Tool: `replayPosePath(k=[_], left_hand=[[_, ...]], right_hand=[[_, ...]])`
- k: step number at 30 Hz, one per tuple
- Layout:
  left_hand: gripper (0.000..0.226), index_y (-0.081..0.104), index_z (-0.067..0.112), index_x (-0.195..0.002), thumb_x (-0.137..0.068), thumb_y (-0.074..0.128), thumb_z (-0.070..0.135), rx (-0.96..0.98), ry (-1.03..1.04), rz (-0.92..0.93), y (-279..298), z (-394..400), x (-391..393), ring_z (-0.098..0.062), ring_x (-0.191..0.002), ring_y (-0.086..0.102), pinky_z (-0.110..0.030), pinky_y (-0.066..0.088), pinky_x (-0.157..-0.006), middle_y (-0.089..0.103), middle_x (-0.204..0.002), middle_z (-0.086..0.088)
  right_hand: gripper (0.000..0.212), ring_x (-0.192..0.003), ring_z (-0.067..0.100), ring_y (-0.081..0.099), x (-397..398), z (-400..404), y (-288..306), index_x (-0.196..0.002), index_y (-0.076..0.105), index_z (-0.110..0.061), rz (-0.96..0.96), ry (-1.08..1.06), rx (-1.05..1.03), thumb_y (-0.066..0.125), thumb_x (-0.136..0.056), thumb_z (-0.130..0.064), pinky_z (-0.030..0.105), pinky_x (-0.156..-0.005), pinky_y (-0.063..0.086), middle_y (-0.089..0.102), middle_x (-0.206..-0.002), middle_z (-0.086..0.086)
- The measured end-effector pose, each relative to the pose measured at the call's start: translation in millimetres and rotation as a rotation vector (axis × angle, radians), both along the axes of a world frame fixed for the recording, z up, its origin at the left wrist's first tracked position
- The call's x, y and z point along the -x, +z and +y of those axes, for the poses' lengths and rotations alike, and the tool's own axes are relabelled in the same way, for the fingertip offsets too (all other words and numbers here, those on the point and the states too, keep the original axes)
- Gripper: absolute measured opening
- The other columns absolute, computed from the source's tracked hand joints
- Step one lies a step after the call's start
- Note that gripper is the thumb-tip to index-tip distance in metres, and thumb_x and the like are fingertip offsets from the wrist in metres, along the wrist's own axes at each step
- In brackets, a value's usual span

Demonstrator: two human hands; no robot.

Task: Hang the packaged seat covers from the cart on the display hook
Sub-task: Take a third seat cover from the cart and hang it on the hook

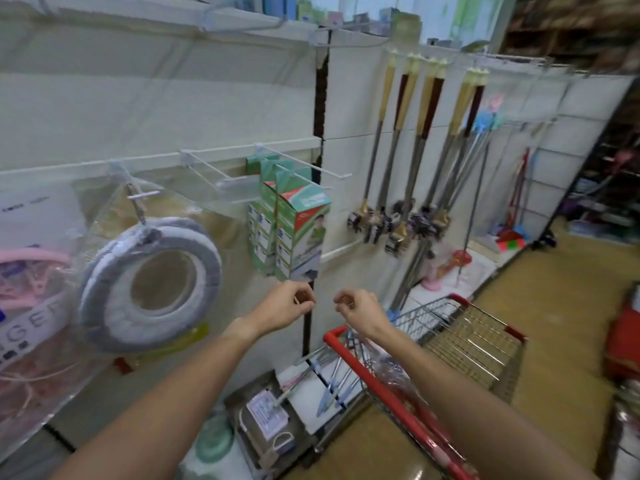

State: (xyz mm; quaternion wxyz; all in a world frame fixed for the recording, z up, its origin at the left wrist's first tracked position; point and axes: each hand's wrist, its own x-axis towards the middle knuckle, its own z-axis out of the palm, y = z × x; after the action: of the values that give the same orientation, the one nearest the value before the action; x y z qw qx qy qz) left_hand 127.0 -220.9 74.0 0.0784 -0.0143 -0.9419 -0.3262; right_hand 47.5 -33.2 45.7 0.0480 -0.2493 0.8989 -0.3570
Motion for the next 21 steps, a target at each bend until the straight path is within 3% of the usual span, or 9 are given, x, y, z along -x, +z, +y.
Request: replayPosePath(k=[3, 7, 9, 15, 21], left_hand=[[0.004, 0.071, 0.019, -0.083, -0.086, 0.069, 0.017, -0.014, -0.029, -0.050, -19, 34, 22, -0.006, -0.070, 0.062, -0.027, 0.050, -0.072, 0.067, -0.075, 0.007], [0.012, 0.066, 0.026, -0.077, -0.085, 0.070, 0.018, -0.035, -0.085, -0.113, -46, 81, 46, -0.009, -0.072, 0.066, -0.020, 0.049, -0.070, 0.073, -0.078, 0.002], [0.014, 0.065, 0.028, -0.075, -0.084, 0.071, 0.018, -0.042, -0.101, -0.146, -58, 100, 58, -0.011, -0.073, 0.066, -0.026, 0.051, -0.073, 0.072, -0.077, 0.003], [0.007, 0.072, 0.017, -0.089, -0.083, 0.071, 0.017, 0.010, -0.111, -0.230, -88, 149, 85, -0.016, -0.079, 0.067, -0.032, 0.053, -0.080, 0.071, -0.083, 0.002], [0.033, 0.072, 0.020, -0.099, -0.078, 0.072, 0.046, 0.329, -0.118, -0.300, -103, 176, 100, -0.016, -0.090, 0.064, -0.028, 0.045, -0.070, 0.070, -0.095, 0.003]], right_hand=[[0.019, -0.090, 0.024, 0.070, 15, 45, -13, -0.099, 0.074, -0.009, -0.027, -0.043, -0.052, 0.060, -0.086, -0.005, 0.026, -0.082, 0.048, 0.077, -0.093, 0.012], [0.019, -0.085, 0.023, 0.070, 32, 99, -39, -0.091, 0.074, -0.016, -0.076, -0.094, -0.105, 0.060, -0.085, -0.004, 0.041, -0.081, 0.057, 0.076, -0.087, 0.008], [0.017, -0.086, 0.022, 0.070, 37, 119, -47, -0.093, 0.073, -0.014, -0.096, -0.093, -0.133, 0.061, -0.086, -0.004, 0.044, -0.083, 0.058, 0.076, -0.090, 0.007], [0.019, -0.089, 0.018, 0.068, 53, 164, -77, -0.090, 0.070, -0.018, -0.182, -0.064, -0.171, 0.061, -0.088, -0.002, 0.042, -0.082, 0.060, 0.071, -0.092, 0.001], [0.016, -0.092, 0.012, 0.067, 63, 164, -97, -0.100, 0.074, -0.015, -0.236, -0.002, -0.128, 0.064, -0.091, -0.008, 0.034, -0.091, 0.058, 0.075, -0.104, 0.003]])
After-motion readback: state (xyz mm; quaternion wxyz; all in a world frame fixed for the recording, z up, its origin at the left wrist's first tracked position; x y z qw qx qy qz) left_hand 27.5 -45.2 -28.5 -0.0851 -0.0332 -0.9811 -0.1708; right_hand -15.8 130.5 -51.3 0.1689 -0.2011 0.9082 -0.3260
